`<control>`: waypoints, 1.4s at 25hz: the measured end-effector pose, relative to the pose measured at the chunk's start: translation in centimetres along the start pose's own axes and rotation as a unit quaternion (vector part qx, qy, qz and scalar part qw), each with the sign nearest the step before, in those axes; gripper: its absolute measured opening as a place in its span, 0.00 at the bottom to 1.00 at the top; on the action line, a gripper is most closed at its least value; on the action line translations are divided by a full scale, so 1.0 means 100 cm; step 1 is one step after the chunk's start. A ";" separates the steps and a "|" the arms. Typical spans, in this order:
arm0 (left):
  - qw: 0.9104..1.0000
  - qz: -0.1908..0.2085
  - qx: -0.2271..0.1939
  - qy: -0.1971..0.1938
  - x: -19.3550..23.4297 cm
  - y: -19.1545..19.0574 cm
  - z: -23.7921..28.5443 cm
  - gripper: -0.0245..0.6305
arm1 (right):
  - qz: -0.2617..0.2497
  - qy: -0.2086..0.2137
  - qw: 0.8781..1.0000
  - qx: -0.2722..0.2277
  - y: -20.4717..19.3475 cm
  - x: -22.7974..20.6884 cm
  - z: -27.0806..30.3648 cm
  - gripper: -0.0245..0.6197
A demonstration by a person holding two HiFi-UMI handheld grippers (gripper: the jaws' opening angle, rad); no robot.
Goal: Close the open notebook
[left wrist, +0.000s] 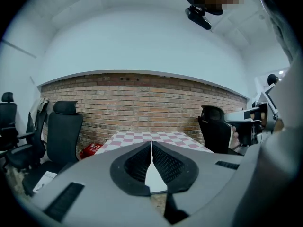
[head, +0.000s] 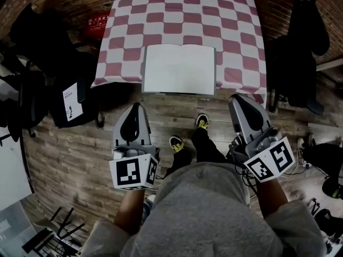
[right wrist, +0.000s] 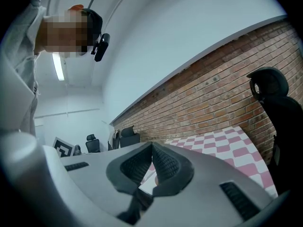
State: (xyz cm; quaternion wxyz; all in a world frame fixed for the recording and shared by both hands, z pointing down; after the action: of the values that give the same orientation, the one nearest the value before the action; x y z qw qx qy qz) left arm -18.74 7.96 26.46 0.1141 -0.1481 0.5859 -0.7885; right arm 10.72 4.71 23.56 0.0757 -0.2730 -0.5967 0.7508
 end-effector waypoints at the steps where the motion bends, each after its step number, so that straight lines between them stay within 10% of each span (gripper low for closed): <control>1: 1.000 -0.002 0.004 0.001 0.001 -0.002 0.002 0.05 | 0.001 0.000 1.000 0.002 -0.001 -0.002 0.001 0.08; 20: 0.996 -0.051 0.077 0.000 0.007 -0.061 0.048 0.27 | 0.021 0.001 0.999 0.036 -0.023 -0.036 0.009 0.08; 35: 0.980 -0.172 0.093 0.028 0.044 -0.120 0.076 0.35 | 0.034 0.014 0.997 0.071 -0.052 -0.047 0.039 0.08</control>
State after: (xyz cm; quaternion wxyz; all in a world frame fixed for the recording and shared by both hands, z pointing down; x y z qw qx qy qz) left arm -20.08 3.08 40.46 -0.0264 -0.2137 0.4783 -0.8514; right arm 11.61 0.79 30.51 0.0777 -0.2977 -0.5311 0.7895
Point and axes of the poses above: the fingertips, and each gripper's own axes: z forward along the fingers, x to its left, y out of its top, the point moved 9 cm from there along -z, backward along the fingers, and after that the axes turned 11 degrees about -y, right-handed, at the moved point
